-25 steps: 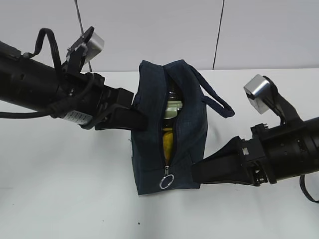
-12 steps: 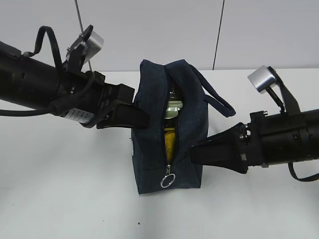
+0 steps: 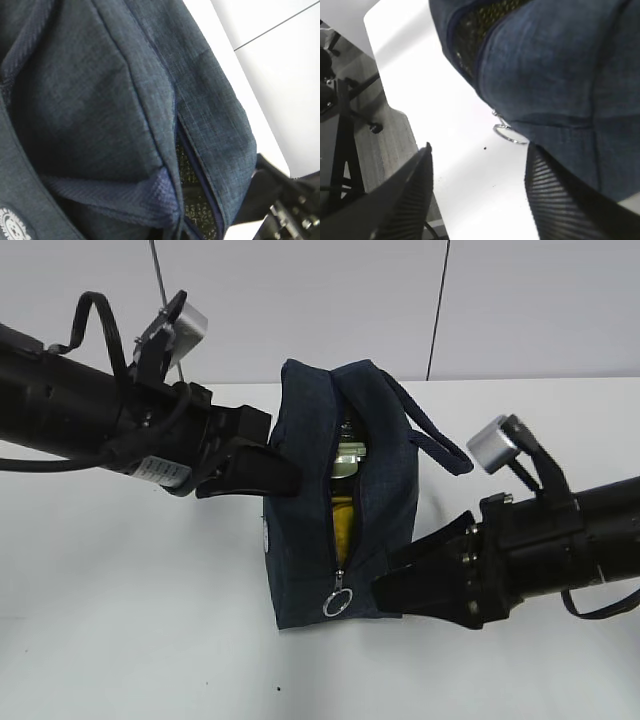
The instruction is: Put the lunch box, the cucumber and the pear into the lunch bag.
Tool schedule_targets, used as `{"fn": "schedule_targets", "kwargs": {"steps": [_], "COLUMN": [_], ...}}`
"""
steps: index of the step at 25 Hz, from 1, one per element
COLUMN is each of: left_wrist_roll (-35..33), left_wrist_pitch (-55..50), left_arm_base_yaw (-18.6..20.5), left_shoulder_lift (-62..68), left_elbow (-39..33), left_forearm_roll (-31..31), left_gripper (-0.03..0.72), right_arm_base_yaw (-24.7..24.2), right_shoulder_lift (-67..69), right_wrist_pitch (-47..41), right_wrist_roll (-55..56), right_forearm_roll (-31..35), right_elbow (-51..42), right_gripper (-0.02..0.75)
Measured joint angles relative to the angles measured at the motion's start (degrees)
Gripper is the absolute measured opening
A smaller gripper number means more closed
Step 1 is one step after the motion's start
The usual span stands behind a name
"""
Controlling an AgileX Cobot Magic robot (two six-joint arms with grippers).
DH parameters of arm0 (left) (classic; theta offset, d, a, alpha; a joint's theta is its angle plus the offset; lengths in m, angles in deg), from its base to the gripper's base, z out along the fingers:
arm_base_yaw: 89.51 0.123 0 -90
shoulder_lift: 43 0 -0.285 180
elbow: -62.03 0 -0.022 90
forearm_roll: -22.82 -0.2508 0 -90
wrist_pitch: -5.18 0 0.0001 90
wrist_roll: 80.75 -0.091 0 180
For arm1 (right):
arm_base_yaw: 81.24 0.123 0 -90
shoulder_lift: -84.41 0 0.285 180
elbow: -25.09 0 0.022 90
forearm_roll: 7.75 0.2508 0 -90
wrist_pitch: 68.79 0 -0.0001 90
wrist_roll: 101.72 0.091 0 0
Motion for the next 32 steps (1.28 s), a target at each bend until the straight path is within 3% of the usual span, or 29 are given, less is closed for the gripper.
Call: {"fn": "schedule_targets", "kwargs": {"steps": [6,32], "left_wrist_roll": [0.0,-0.17], "left_wrist_pitch": [0.57,1.51], "left_arm_base_yaw": [0.0,0.0], "left_shoulder_lift": [0.0,0.0], "left_elbow": [0.0,0.0], "left_forearm_roll": [0.26,1.83], "left_gripper": [-0.015,-0.015], "right_arm_base_yaw": [4.21,5.66], "right_shoulder_lift": [5.84,7.52], "right_wrist_pitch": [5.26,10.33], "right_wrist_roll": [-3.31,-24.4], "right_forearm_roll": [0.0,12.39], "right_elbow": [0.12,0.12], "right_gripper": [0.459,0.459]}}
